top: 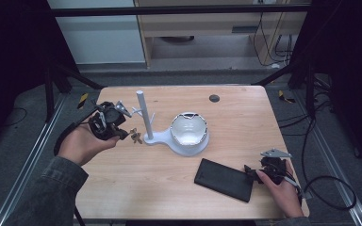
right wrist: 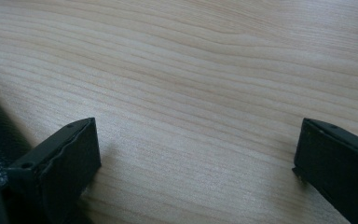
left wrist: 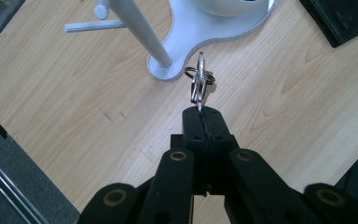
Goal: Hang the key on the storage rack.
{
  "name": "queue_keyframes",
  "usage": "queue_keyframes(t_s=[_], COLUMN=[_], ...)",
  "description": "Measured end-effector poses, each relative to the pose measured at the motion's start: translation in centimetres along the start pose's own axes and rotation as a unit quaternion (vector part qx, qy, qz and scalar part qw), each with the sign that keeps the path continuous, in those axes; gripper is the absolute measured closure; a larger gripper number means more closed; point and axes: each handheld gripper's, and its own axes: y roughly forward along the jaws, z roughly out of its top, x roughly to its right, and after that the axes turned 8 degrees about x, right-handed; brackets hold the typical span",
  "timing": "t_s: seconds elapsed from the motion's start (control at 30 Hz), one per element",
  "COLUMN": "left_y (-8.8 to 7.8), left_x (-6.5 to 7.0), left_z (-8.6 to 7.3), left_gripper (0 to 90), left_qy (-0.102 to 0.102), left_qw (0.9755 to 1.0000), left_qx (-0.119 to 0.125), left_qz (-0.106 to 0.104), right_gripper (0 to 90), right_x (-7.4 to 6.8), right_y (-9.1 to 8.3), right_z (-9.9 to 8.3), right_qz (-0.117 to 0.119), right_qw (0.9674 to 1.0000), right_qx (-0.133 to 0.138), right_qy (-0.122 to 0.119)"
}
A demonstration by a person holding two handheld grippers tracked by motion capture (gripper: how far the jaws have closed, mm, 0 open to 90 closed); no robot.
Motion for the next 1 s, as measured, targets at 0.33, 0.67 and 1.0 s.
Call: queue_keyframes(t_s=[0.33, 0.67, 1.0], left_y=[-1.6, -2.1, -2.5], left_x=[-0.8, -1.8, -2.3], left_z=[0.8, 1.2, 2.2], left_gripper=[90.0, 90.0, 90.0], left_qy=[-0.003, -0.012, -0.011], left_qw=[0.9999, 0.9997, 0.9996], left_qx=[0.003, 0.007, 0.006], left_qz=[0.015, 0.019, 0.024], right_gripper=[0.5, 0.5, 0.4], right_x=[0.0, 0.0, 0.0], right_y=[0.0, 0.0, 0.0], right_z=[0.0, 0.0, 0.0], right_qz=[0.000, 0.000, 0.000], right_qw=[1.0000, 1.0000, 1.0000], right_qx=[0.000, 0.000, 0.000], right_qy=[0.000, 0.000, 0.000])
